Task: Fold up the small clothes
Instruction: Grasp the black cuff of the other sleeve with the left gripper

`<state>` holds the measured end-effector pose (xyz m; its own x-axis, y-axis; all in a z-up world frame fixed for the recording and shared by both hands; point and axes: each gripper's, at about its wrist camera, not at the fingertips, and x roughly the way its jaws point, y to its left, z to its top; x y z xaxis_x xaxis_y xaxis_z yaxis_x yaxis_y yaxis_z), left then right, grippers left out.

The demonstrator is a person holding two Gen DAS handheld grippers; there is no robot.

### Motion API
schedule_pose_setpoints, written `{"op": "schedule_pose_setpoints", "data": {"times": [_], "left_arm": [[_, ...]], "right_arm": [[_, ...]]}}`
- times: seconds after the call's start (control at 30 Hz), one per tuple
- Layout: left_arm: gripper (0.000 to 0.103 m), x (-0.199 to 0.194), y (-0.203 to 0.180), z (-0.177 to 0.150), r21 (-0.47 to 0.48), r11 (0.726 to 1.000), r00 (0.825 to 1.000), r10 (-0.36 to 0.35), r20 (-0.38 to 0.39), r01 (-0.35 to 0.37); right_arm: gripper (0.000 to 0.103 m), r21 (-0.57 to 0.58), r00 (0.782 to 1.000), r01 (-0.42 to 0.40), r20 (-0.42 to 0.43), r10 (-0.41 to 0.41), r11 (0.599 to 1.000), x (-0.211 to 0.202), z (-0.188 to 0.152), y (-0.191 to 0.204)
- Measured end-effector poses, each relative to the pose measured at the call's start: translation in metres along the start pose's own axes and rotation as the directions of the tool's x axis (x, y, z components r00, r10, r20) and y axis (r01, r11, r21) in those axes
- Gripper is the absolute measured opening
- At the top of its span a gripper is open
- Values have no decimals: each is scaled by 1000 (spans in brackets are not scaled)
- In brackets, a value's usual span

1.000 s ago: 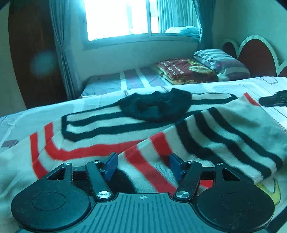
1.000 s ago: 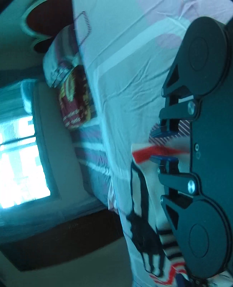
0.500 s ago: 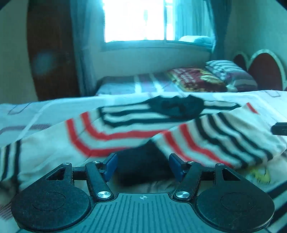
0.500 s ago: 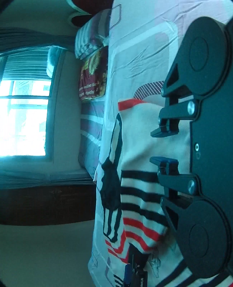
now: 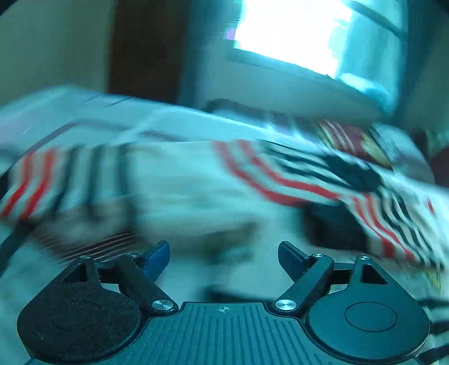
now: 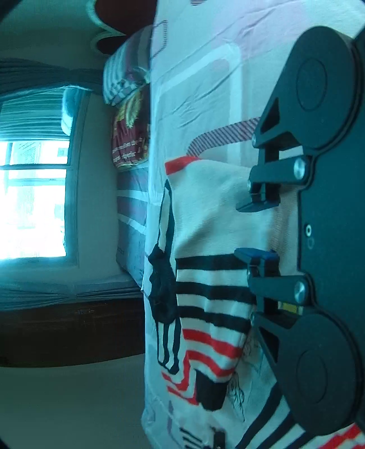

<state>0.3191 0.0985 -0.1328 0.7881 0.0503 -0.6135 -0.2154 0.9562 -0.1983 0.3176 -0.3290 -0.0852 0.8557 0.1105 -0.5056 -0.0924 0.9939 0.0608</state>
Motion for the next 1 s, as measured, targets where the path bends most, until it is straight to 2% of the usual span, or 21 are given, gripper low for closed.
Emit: {"op": "schedule_pose_setpoints", "data": {"times": [0.1,0.13,0.17,0.27,0.37,0.43,0.6,0.63,0.7,0.73,0.77,0.8,0.83,0.9,1.0], "left_arm": [[83,-18,70,-2,-171,984,998,59,30,-53],[71,-21,93,-2,-240,969,997,62,35,-52],[64,-23,117,-2,-317,947,997,69,40,-53],[50,-23,178,0,-523,852,997,53,61,-13],[50,-20,210,5,-617,786,992,102,79,-31],[50,-14,228,5,-673,740,992,77,99,10],[50,1,255,10,-724,686,988,48,144,72],[50,5,256,13,-722,688,988,49,148,74],[49,9,255,20,-690,722,988,63,139,51],[42,12,252,26,-665,747,989,74,126,29],[29,13,246,32,-633,774,990,98,99,-14],[10,13,242,39,-611,792,992,81,101,-2],[10,11,233,43,-589,807,990,54,132,35],[10,6,199,62,-488,869,983,17,181,74],[10,5,126,87,-302,936,968,-115,221,180]], "right_arm": [[29,73,1000,2,-22,0,997,-10,-7,-6],[29,95,1000,6,-30,-4,995,-12,-9,-8],[29,118,999,10,-37,-6,993,-13,-11,-9],[30,162,999,17,-48,-10,987,-15,-14,-10],[30,186,999,15,-47,-6,982,-16,-13,-6],[30,212,999,8,-46,2,977,-14,-11,-3],[31,277,999,-3,-34,13,961,-5,-1,0],[31,298,999,-2,-33,13,955,-3,1,-1],[31,341,999,7,-33,4,940,2,5,-4],[31,351,1000,11,-30,0,936,3,6,-5],[31,358,1000,9,-24,-1,934,3,8,-5],[31,361,1000,7,-18,-1,933,3,9,-5],[31,359,1000,6,-15,0,933,3,9,-5],[31,354,1000,5,-11,-2,935,2,9,-5],[31,363,1000,11,-9,-8,932,0,8,-7]]}}
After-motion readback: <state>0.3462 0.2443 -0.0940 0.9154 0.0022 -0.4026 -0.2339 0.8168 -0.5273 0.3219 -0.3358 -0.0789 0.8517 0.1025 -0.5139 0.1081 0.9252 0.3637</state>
